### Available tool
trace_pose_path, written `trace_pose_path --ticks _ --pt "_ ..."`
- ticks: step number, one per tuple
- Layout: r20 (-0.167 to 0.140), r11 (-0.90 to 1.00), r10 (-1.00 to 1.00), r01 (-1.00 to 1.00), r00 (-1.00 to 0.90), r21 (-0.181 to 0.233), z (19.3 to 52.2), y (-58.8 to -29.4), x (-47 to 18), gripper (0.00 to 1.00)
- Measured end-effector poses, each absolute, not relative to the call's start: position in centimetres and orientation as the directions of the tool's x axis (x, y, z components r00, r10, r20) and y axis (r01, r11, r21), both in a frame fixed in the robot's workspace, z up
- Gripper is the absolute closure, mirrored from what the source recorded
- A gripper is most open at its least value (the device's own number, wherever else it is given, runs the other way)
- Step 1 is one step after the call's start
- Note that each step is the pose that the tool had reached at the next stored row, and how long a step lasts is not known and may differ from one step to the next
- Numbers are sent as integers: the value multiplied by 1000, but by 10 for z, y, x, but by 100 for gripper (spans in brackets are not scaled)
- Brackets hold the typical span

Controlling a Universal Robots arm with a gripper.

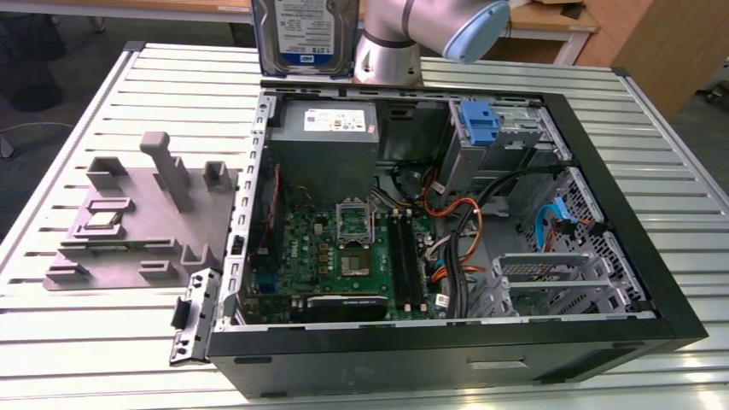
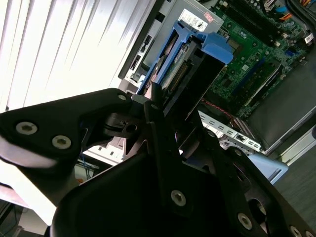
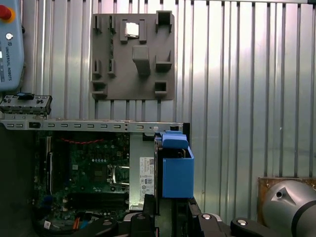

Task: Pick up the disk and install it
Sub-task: 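Pick up the disk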

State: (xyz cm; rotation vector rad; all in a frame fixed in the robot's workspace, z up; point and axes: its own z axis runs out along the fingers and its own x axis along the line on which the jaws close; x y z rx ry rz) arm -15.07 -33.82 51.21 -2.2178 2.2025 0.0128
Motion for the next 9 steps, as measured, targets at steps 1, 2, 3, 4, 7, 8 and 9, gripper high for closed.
trace_pose_path --ticks 1,2,3,4,7,8,9 --pt "-17 -7 -1000 -1000 7 -5 512 -339 -151 65" --pt "-17 -7 -1000 -1000 7 -5 512 -339 -150 65" --pt "-17 -7 -1000 -1000 7 -5 512 -340 -150 65" --pt "-17 -7 -1000 -1000 7 -5 512 -341 -150 65" --pt "-17 -7 -1000 -1000 7 -6 511 -343 -149 65" --pt "-17 -7 -1000 -1000 7 -6 511 -343 -149 65" --pt "-17 -7 -1000 -1000 7 -5 511 -344 -149 65"
